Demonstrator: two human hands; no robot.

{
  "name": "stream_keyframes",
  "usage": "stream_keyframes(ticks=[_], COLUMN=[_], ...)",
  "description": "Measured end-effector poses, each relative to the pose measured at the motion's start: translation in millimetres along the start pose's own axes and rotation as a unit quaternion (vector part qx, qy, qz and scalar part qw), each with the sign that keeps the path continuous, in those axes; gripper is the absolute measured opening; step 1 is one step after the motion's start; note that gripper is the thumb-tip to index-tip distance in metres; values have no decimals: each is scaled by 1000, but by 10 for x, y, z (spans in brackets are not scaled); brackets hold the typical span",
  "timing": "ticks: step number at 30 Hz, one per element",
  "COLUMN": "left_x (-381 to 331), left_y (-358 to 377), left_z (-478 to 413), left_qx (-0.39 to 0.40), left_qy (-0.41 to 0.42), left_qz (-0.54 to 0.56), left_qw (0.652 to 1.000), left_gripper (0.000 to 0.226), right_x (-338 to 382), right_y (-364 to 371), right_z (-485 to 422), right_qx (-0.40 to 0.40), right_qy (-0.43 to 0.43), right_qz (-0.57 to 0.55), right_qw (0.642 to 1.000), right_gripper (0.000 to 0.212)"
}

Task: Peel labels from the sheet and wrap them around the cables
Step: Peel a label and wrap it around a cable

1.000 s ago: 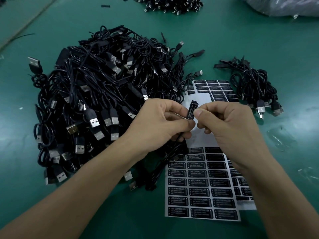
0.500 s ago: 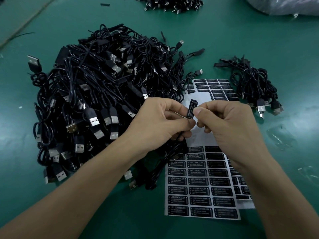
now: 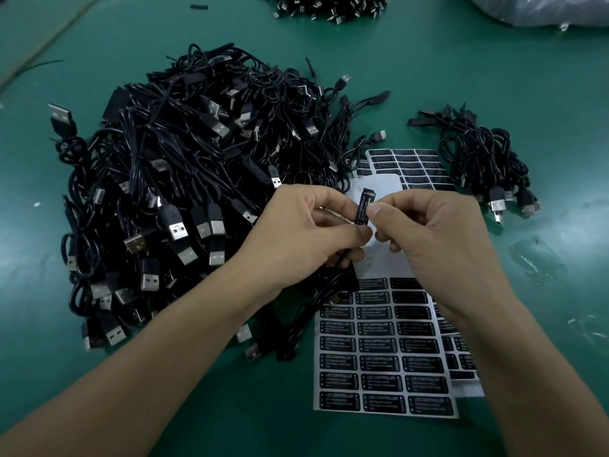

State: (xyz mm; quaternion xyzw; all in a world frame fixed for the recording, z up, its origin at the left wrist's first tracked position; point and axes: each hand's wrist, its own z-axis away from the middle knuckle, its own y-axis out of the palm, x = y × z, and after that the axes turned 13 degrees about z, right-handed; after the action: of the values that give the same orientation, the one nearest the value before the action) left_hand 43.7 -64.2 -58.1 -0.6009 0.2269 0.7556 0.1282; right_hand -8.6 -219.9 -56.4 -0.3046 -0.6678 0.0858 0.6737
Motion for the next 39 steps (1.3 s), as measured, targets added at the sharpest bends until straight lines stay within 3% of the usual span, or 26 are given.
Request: stream_keyframes(ticks=[15,39], left_x=[-29,-41], left_y=[18,25], left_z=[17,34], left_qx=[-11,-10], left_qy=[-3,-4], left_qz=[6,-2], left_qw=[1000,1000], left_gripper=[11,12], right_x=[6,-3], right_y=[37,27], right_z=[8,4], right_qx=[-39,-34], right_qy=[6,6], right_qz=[8,-5], right_qw=[999,999], right_gripper=[20,19])
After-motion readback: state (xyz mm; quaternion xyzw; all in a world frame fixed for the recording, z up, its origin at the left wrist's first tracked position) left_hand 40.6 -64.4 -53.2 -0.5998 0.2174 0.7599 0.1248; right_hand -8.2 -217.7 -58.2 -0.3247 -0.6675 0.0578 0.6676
